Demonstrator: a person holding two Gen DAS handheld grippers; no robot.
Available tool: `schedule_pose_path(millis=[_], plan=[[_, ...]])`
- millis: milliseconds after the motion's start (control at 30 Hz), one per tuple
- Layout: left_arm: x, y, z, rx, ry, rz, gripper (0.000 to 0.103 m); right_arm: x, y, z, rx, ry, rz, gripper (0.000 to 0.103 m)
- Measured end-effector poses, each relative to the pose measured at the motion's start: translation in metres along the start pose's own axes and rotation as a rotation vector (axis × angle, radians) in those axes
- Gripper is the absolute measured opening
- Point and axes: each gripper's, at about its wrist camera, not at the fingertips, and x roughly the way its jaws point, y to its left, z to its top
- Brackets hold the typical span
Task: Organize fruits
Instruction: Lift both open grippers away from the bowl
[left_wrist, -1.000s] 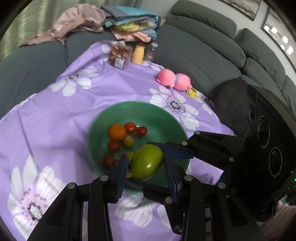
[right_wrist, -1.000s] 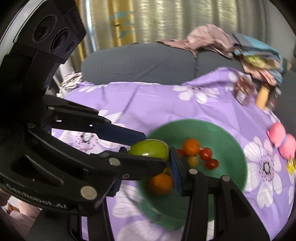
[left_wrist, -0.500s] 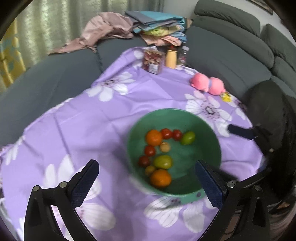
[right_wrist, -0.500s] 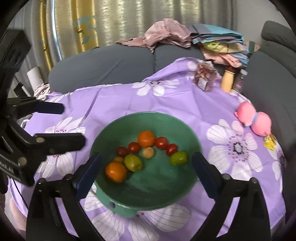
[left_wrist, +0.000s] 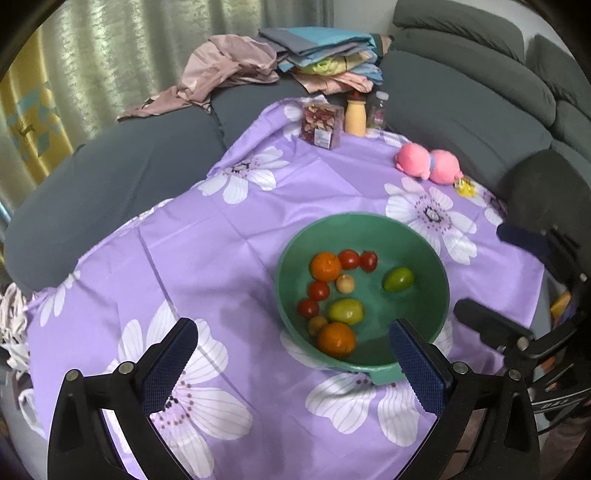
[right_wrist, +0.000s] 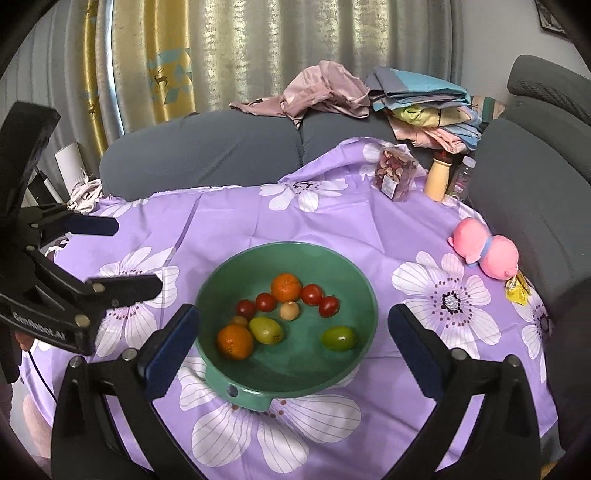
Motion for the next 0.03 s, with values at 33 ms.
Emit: schedule_pose_path(millis=[33], plan=[[0.0018, -0.0027, -0.0004, 0.009, 0.009, 0.01, 0.103, -0.0009, -0.0011, 0.0001, 0.004, -0.002, -0.002, 0.103]])
